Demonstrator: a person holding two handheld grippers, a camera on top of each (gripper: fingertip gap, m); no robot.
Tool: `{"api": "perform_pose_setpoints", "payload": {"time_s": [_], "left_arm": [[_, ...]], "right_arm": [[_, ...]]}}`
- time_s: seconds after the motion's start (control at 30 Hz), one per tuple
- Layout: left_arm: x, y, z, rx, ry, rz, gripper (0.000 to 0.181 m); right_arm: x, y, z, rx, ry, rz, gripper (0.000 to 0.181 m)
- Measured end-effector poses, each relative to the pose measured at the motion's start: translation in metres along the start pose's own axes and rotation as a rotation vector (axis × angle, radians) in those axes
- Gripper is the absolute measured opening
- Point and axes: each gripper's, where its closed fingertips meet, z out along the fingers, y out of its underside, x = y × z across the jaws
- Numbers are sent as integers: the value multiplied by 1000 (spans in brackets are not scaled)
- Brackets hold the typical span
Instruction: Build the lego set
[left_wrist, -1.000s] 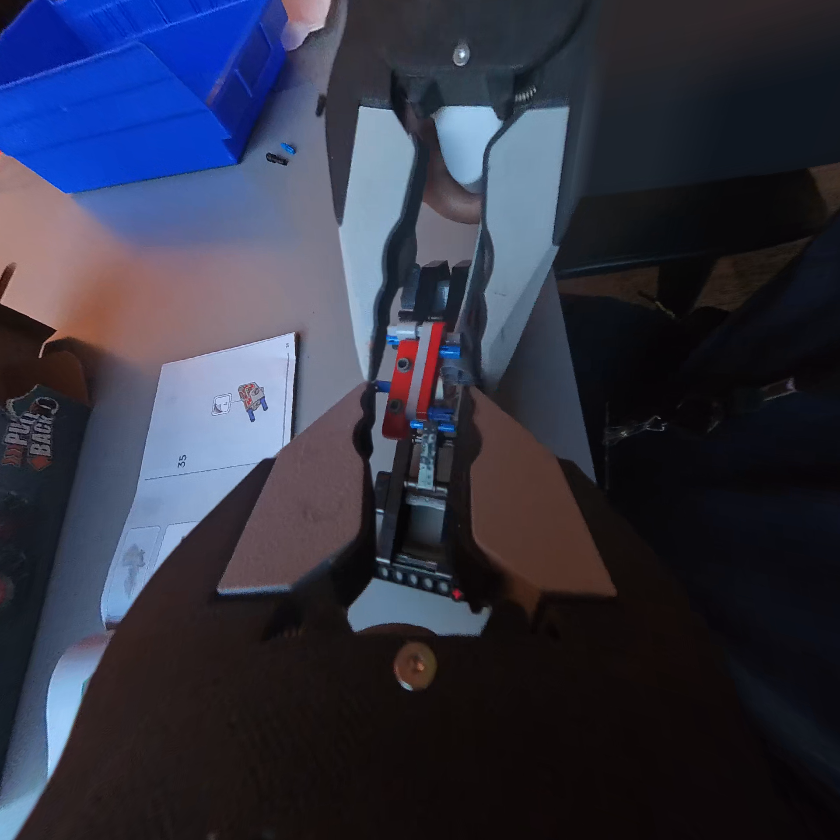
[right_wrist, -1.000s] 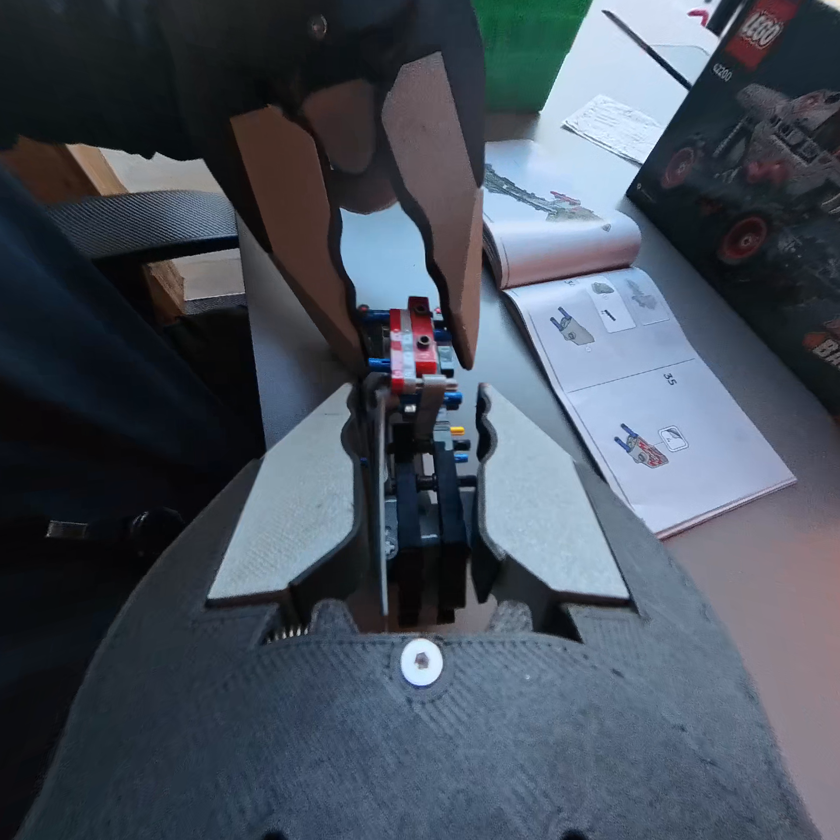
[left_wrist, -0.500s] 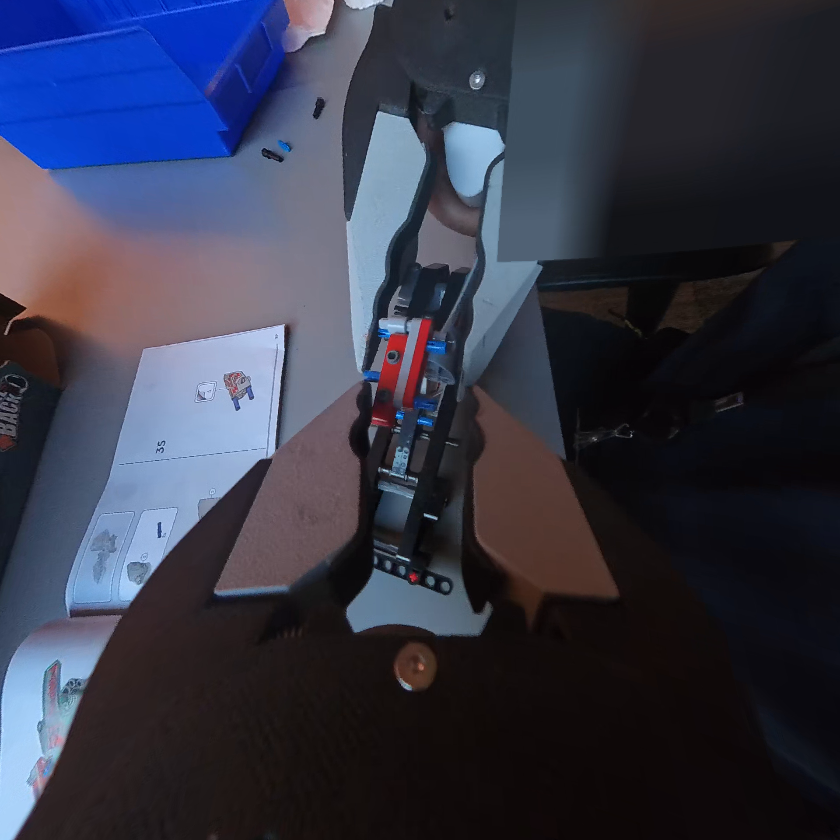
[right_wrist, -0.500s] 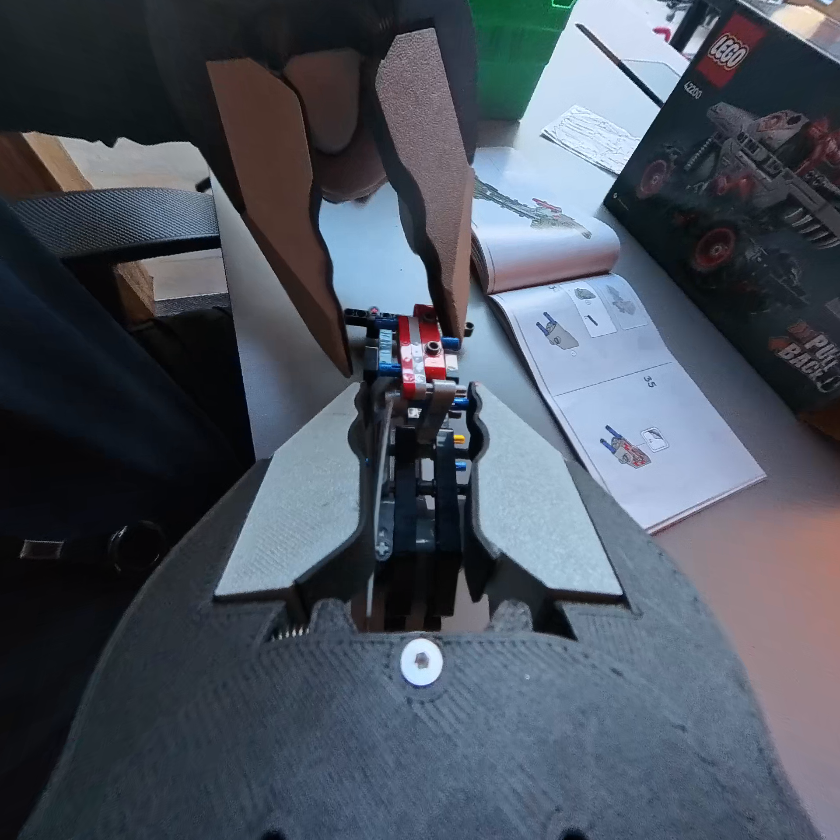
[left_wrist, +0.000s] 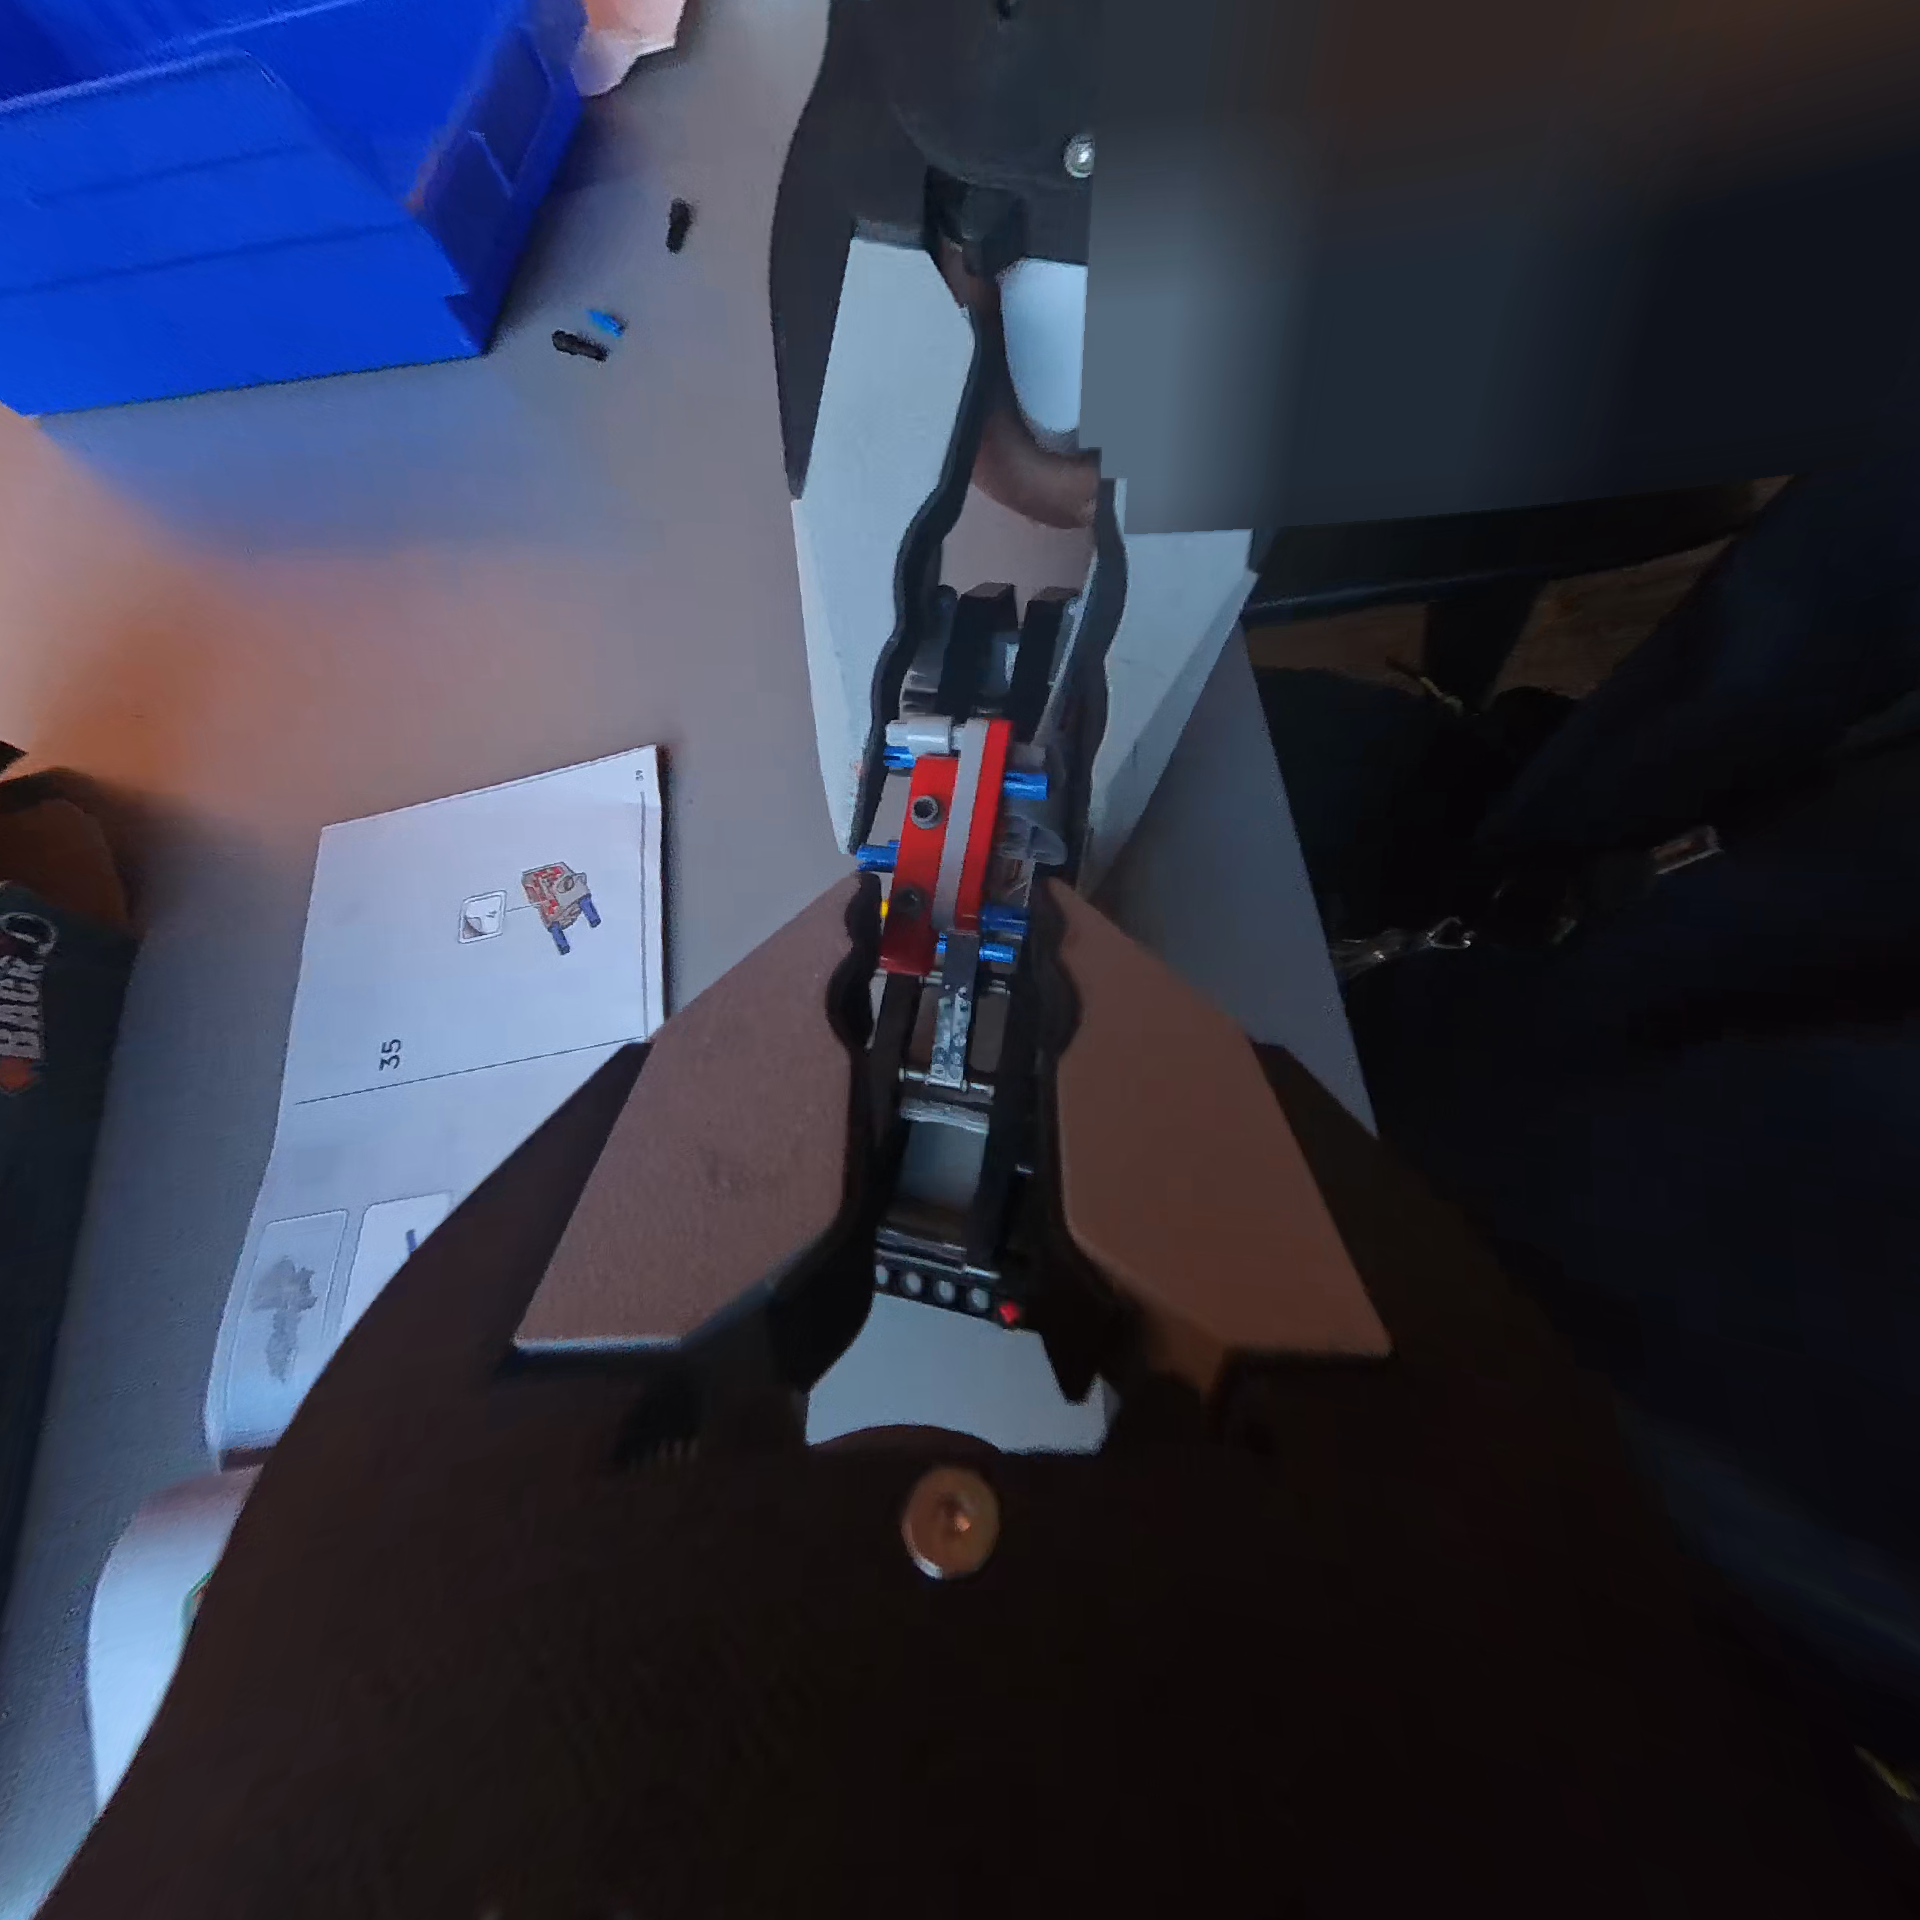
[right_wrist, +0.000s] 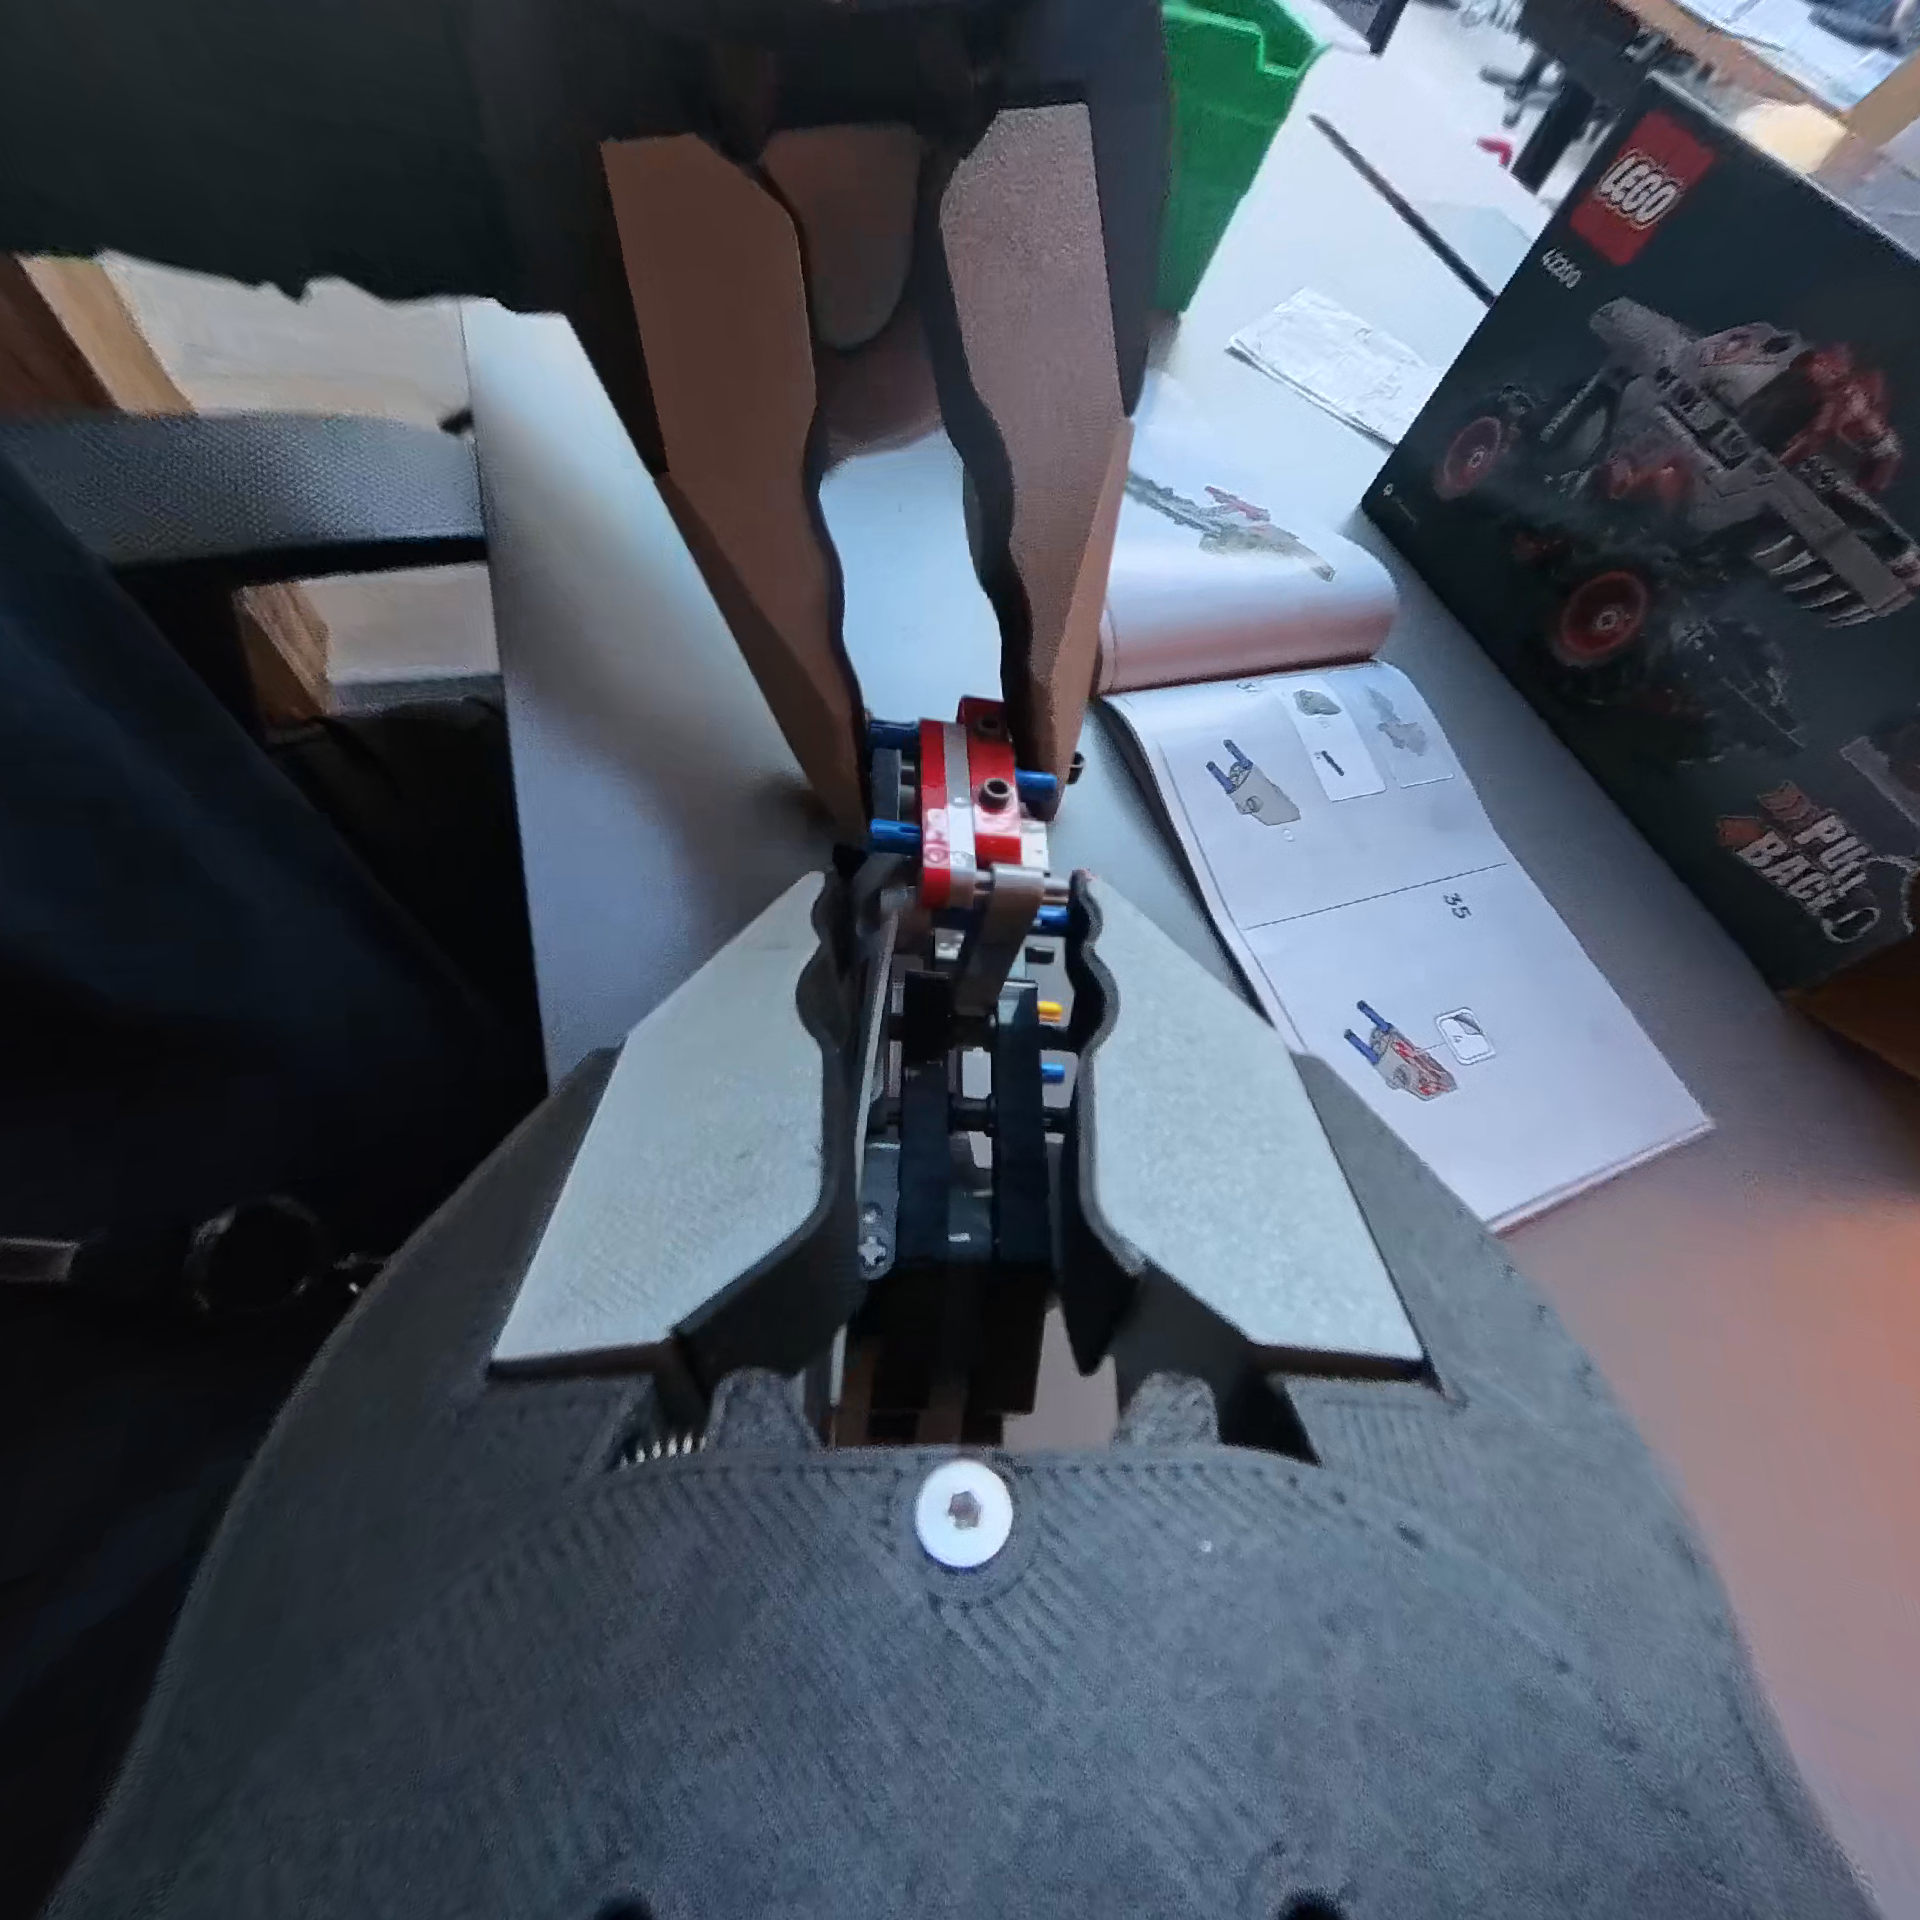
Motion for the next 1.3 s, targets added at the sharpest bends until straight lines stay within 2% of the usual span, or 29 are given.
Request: {"api": "perform_pose_setpoints", "payload": {"time_s": [0.1,0.3,0.47,0.6,0.73,0.87,1.07,1.3], "left_arm": [[-2,-1,1,-7,75,-32,26],[-4,-6,3,-11,177,-137,26],[-13,1,7,9,105,-93,36],[-33,7,13,11,-14,26,30],[-52,0,11,64,-26,-22,29],[-63,-6,9,116,-41,12,27],[-65,-4,18,133,-47,98,11],[-68,-2,18,145,-49,95,8]], "right_arm": [[1,0,-2,27,-51,60,40],[5,14,-2,-54,-80,65,40],[12,13,-2,-12,-133,152,39],[20,10,-5,3,-303,350,39],[27,10,-6,21,-437,489,38],[31,9,-6,76,-515,558,39],[38,9,-7,106,-571,612,39],[44,10,-6,98,-535,576,39]]}}
